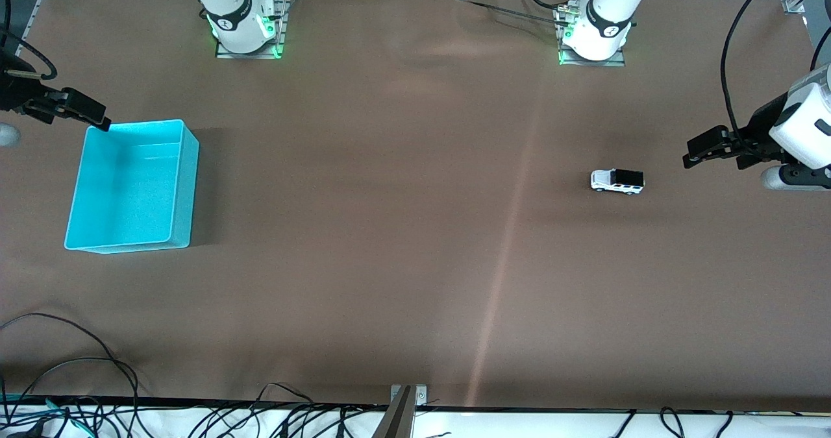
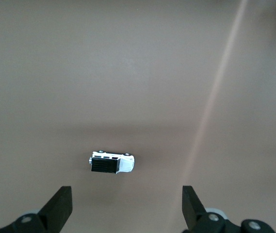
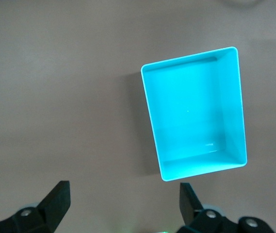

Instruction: Wind and store white jeep toy

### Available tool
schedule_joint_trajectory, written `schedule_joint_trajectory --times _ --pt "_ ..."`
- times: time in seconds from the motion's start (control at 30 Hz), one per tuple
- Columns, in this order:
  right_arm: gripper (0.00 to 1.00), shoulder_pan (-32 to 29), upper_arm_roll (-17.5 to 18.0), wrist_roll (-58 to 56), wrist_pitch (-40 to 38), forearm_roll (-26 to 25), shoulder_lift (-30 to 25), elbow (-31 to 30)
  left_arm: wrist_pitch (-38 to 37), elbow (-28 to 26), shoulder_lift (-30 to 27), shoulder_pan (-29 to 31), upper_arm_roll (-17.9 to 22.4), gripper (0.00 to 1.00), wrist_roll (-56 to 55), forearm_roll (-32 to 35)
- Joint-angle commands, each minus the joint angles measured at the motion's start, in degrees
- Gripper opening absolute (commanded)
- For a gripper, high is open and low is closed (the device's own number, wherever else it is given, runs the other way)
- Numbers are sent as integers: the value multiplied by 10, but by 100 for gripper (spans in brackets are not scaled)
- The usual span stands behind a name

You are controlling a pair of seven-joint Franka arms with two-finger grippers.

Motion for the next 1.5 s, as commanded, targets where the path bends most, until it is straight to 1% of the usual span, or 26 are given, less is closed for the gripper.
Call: schedule_joint_trajectory --times 0.0,0.2,0.63,0.83,1.03,1.13,1.2,1.33,1.47 --pt "100 0 1 6 -3 8 2 12 -8 4 5 2 2 100 11 13" --pt "100 0 1 6 -3 8 2 12 -8 3 7 -2 1 100 11 45" --pt "100 -1 1 5 -2 5 10 12 -18 0 11 -3 1 100 7 44" --pt "100 0 1 5 -1 6 10 12 -23 -3 17 -5 0 100 -48 44" --pt "100 0 2 7 -1 8 9 12 -24 -3 28 -6 0 100 -70 38" --pt "100 0 3 7 -2 8 9 12 -34 -4 32 -6 -1 100 -71 38" --pt "100 0 3 7 -2 8 8 14 -58 -4 40 -6 0 100 -76 38" --pt "100 0 3 7 -2 8 8 14 -74 -4 43 -6 0 100 -130 38" --pt "100 0 3 5 -2 8 8 14 -73 -4 53 -6 -1 100 -233 37"
